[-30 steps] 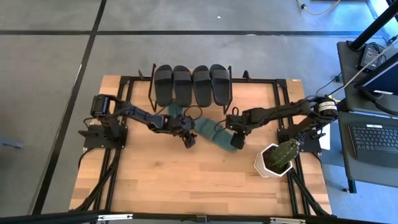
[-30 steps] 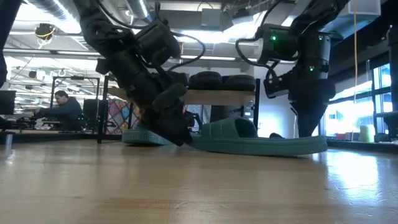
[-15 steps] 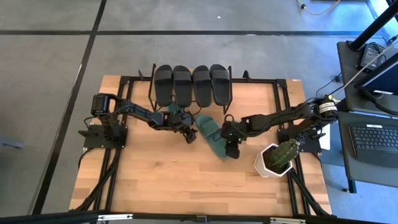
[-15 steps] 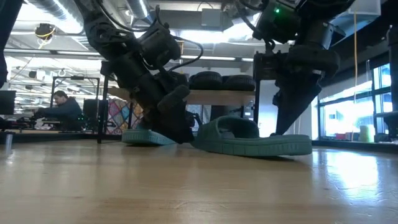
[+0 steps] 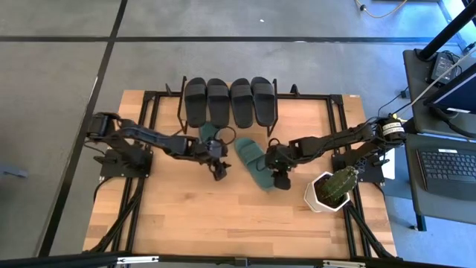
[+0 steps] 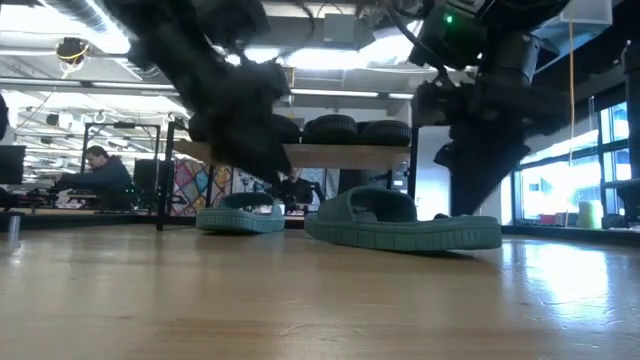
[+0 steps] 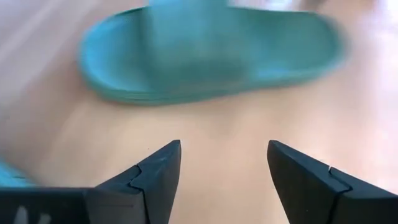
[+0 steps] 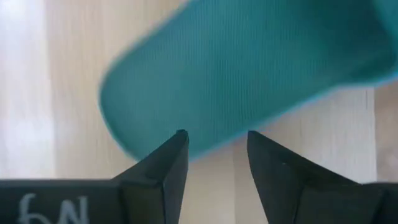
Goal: Pick and place slides into the shelf
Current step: Put the green slide under the shelf
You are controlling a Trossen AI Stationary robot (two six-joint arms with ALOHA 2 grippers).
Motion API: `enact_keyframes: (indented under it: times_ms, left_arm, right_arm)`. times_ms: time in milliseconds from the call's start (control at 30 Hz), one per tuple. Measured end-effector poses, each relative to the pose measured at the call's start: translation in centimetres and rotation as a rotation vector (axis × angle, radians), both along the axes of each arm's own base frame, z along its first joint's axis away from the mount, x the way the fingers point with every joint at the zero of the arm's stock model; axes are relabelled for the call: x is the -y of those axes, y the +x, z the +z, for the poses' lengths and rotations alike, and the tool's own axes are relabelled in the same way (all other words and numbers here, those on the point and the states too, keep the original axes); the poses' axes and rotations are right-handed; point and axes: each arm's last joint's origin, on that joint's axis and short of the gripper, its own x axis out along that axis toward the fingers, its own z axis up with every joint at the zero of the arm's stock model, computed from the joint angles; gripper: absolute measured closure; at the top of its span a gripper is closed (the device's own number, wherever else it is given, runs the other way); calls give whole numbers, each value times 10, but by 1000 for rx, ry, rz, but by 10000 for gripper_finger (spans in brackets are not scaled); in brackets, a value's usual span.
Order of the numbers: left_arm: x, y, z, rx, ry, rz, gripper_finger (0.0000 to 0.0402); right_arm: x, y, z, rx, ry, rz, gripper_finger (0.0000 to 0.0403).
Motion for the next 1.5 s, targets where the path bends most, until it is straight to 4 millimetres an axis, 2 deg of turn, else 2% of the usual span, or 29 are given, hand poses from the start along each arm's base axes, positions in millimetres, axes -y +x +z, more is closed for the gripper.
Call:
enact_keyframes:
  times_ms: [200,367,467,600,867,1100,1267,1500]
  left_arm:
    - [27,-4,33,189,-12,-246,172]
    - [46,1,53,394,150,-417,172]
    - [56,2,58,456,193,-468,172]
    - [63,1,60,477,219,-475,172]
    - [65,1,59,466,215,-479,172]
    - [65,0,56,438,216,-482,172]
    - [64,-1,55,422,220,-478,172]
    - [64,-1,54,411,225,-470,172]
  right_arm:
    - [8,-12,-4,-128,-34,55,238]
    - [9,-12,-7,-123,-93,232,238]
    - [13,-5,-11,-87,-104,246,238]
    - [19,0,-21,-97,-106,224,238]
    - [21,13,-36,-55,-95,188,238]
    - [19,33,-28,137,-66,138,238]
    - [18,41,-25,238,-62,167,238]
    - [28,36,-36,140,-54,131,238]
